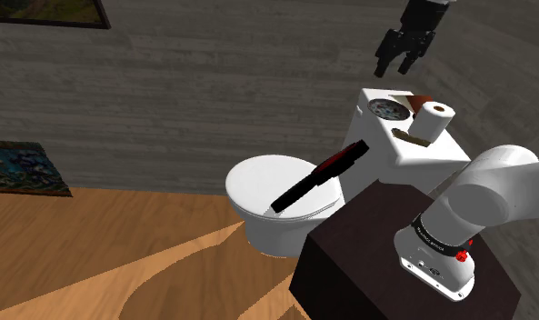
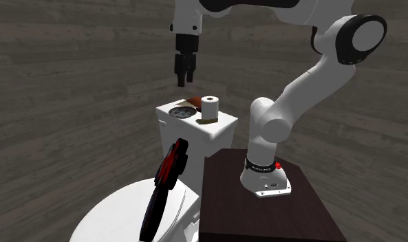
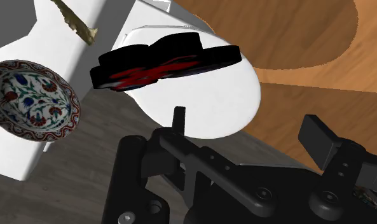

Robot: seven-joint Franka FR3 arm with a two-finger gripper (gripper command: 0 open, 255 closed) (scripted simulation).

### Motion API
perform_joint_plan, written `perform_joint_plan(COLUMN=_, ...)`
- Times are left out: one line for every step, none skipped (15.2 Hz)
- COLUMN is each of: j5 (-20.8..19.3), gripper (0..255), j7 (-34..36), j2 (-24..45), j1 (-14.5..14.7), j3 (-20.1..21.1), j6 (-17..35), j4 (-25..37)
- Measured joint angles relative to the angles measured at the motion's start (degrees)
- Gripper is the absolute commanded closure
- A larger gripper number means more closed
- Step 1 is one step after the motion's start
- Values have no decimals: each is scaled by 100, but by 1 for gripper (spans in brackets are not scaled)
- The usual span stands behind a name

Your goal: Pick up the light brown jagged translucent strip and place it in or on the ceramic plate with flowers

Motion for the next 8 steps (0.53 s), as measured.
perform_joint_plan(j5=0, gripper=0, j7=0, j2=0, j1=0, j3=0, j6=0, j4=0)
perform_joint_plan(j5=-29, gripper=0, j7=-102, j2=-85, j1=6, j3=-63, j6=20, j4=-91)
perform_joint_plan(j5=-74, gripper=0, j7=-262, j2=-224, j1=16, j3=-155, j6=98, j4=-286)
perform_joint_plan(j5=-126, gripper=0, j7=-444, j2=-342, j1=28, j3=-262, j6=163, j4=-443)
perform_joint_plan(j5=-200, gripper=0, j7=-662, j2=-466, j1=31, j3=-402, j6=247, j4=-624)
perform_joint_plan(j5=-273, gripper=0, j7=-882, j2=-557, j1=39, j3=-542, j6=289, j4=-730)
perform_joint_plan(j5=-346, gripper=0, j7=-1094, j2=-709, j1=42, j3=-673, j6=373, j4=-936)
perform_joint_plan(j5=-444, gripper=0, j7=-1326, j2=-848, j1=30, j3=-824, j6=452, j4=-1137)
